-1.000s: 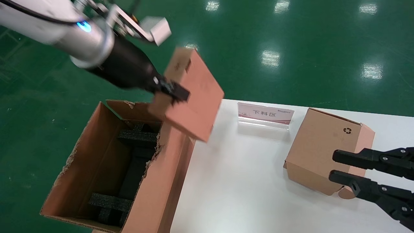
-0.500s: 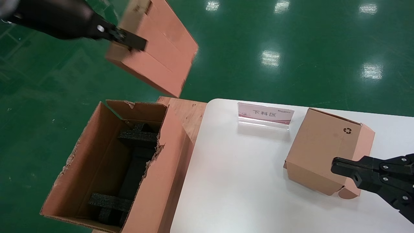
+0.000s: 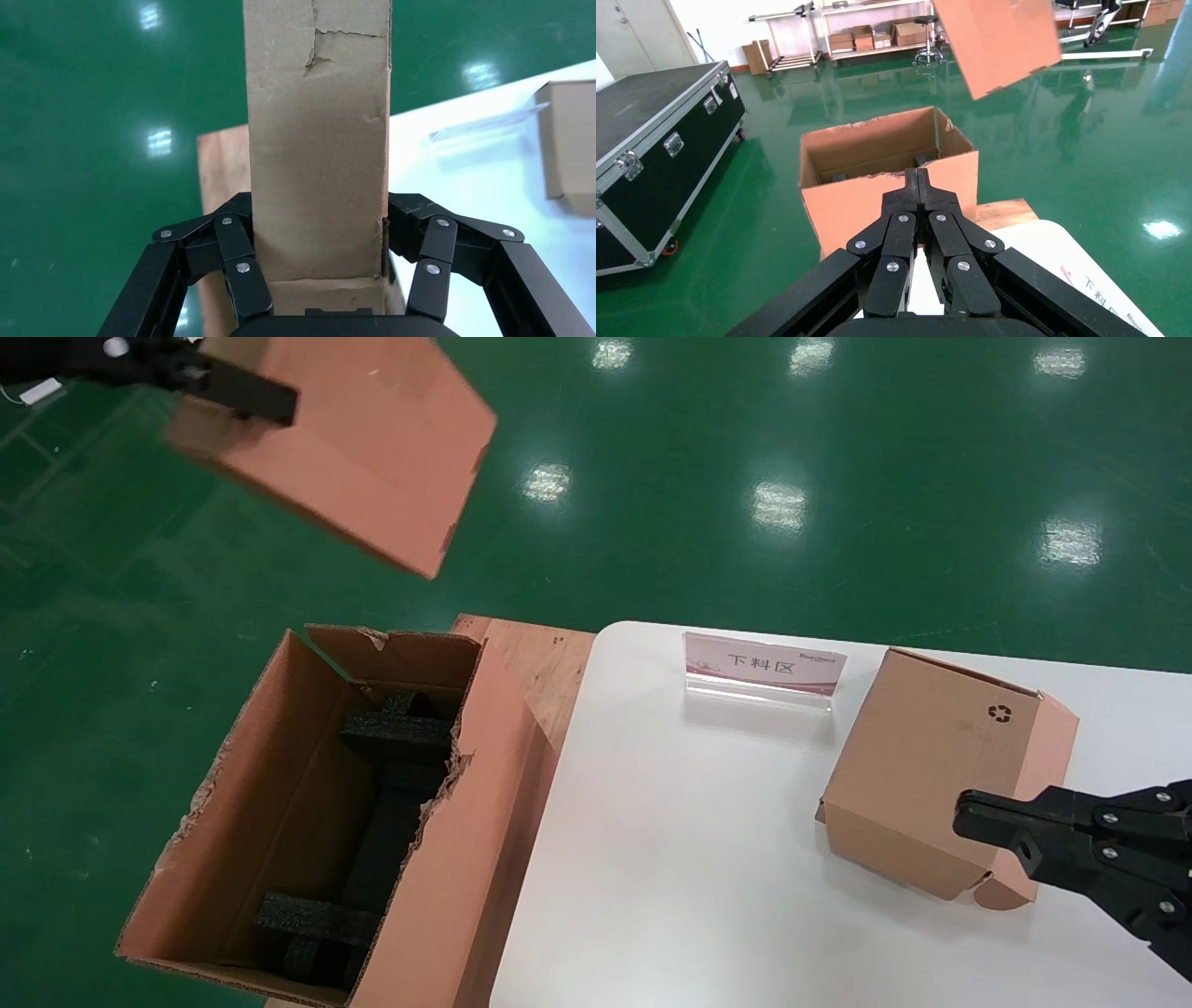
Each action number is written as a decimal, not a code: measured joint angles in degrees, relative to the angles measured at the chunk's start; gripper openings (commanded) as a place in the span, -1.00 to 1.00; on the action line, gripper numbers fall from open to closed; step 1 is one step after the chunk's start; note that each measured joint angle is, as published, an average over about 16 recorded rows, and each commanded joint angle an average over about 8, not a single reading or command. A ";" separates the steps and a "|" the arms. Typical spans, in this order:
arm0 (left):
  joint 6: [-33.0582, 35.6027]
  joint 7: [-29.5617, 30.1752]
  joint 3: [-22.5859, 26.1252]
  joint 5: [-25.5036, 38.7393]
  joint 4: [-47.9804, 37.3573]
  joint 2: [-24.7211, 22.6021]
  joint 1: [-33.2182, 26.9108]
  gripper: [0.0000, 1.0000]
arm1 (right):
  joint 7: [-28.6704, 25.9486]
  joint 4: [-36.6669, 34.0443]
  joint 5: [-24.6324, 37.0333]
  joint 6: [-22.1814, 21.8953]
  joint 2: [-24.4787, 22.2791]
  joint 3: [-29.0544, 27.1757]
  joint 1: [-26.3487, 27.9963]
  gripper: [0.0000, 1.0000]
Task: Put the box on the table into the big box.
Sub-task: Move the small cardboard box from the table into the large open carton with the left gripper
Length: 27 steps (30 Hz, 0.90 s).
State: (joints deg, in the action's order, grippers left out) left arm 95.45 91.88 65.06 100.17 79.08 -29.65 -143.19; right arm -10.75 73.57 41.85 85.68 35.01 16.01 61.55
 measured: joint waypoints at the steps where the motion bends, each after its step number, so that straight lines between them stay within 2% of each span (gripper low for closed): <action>1: 0.38 -0.18 0.40 0.09 -0.02 0.36 -0.58 -1.00 | 0.00 0.00 0.00 0.00 0.00 0.00 0.00 1.00; 14: 3.26 -0.84 8.30 0.26 0.12 4.61 -7.21 -1.00 | 0.00 0.00 0.00 0.00 0.00 0.00 0.00 1.00; 27: 4.00 3.23 20.53 -1.48 0.37 5.91 -12.00 -1.00 | 0.00 0.00 0.00 0.00 0.00 0.00 0.00 1.00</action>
State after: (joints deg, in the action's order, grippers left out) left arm 99.45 95.11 85.59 98.69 79.45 -23.74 -155.18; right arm -10.75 73.57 41.86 85.68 35.01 16.01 61.55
